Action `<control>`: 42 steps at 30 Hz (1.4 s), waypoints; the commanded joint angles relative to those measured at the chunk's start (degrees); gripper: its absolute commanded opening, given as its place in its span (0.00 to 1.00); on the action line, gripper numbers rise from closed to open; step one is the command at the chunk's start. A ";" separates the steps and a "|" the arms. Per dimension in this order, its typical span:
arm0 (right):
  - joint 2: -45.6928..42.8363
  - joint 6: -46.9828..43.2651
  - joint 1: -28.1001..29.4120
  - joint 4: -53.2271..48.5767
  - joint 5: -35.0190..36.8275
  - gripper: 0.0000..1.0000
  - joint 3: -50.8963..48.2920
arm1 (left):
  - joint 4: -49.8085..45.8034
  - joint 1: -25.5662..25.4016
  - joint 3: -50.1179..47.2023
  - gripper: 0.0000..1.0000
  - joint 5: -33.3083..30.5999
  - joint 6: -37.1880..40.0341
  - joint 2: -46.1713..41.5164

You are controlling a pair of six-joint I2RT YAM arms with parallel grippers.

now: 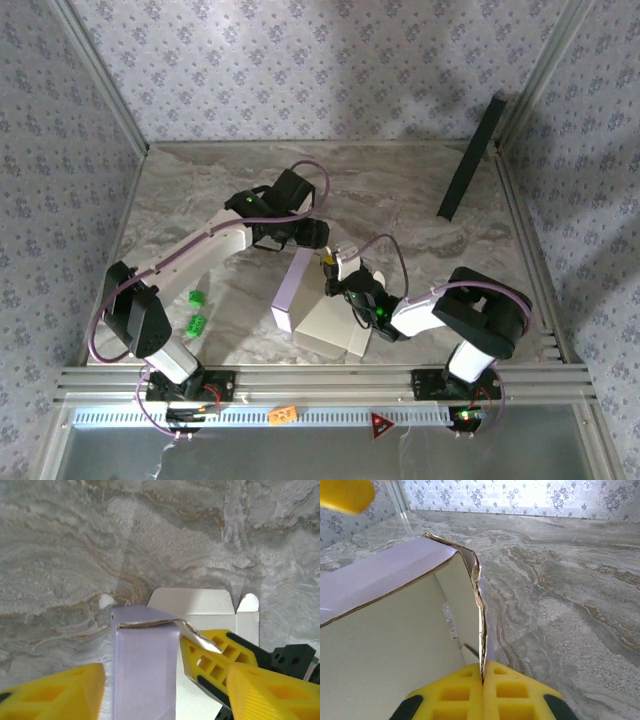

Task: Fold the paper box

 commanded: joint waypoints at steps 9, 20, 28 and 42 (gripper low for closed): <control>1.45 0.48 1.09 -8.44 -1.15 0.00 -0.96 | 1.04 -1.00 3.94 0.83 -0.38 -4.13 6.18; 0.76 -0.15 1.38 -8.57 -1.00 0.00 -0.26 | 1.22 -1.19 1.82 0.77 0.71 -4.18 8.19; 0.06 -0.69 1.50 -9.36 -0.61 0.00 0.23 | -0.66 -1.24 1.17 0.67 -0.33 -3.51 7.93; 0.13 -1.29 1.48 -9.54 -0.47 0.00 0.62 | -5.96 -1.61 3.94 0.75 1.76 0.87 9.91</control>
